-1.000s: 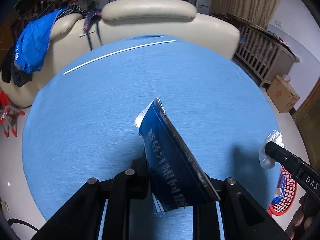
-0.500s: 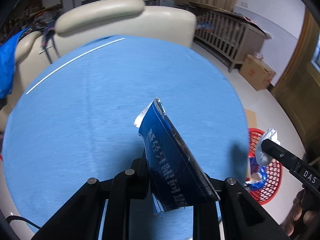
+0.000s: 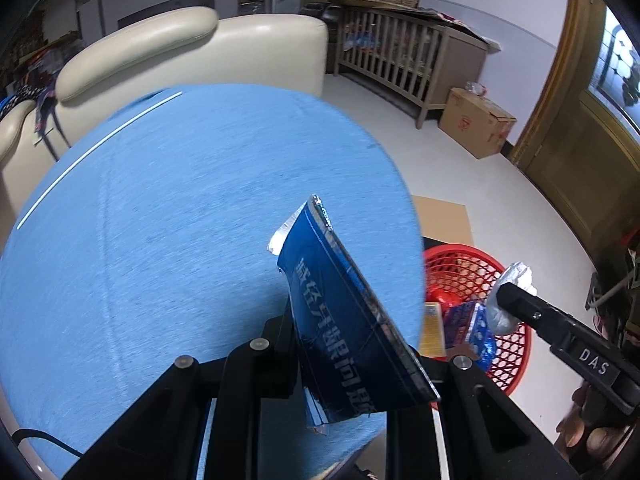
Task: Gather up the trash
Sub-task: 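Carry the tissue and blue wrapper with both grippers over the red basket, then open both grippers to drop the tissue and wrapper into the basket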
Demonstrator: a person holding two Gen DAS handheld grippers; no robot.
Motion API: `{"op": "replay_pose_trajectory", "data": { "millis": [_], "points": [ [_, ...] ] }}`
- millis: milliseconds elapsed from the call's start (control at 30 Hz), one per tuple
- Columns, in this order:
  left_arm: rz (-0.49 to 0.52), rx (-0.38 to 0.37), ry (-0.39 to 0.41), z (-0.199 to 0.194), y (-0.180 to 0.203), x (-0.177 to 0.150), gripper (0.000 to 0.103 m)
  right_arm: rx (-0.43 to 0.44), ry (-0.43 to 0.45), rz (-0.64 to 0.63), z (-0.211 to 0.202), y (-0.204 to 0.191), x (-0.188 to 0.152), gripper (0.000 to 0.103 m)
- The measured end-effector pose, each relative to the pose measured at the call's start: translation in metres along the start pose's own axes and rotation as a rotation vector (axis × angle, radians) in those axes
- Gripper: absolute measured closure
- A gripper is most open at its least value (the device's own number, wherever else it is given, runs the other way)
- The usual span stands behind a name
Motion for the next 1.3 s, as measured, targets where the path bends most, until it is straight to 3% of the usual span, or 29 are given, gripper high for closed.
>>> {"op": "replay_pose_trajectory", "data": {
  "millis": [633,1167,1267,1300],
  "points": [
    [0.123,-0.056,-0.025,0.013,0.066,-0.005,0.082,-0.089,0.018,0.07,-0.025,0.065,-0.004,0.064],
    [0.195,-0.114,-0.058,0.024,0.112,-0.016,0.082,-0.141,-0.094,0.126,0.0,0.117,-0.034,0.064],
    [0.208,-0.121,-0.061,0.026,0.117,-0.018,0.082,-0.142,-0.118,0.133,0.004,0.12,-0.04,0.057],
    [0.208,-0.125,-0.064,0.027,0.118,-0.018,0.082,-0.144,-0.134,0.142,0.007,0.121,-0.042,0.044]
  ]
}}
Point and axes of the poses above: each gripper's, at about its wrist camera, not at the fingertips, and z roughly the way its jaws point, y to its right, x to its top, the point moved 3 cm from there along z, roughly the way its jaws point, and after that the axes turned 9 degrees about -z, right-handed, at the moved point
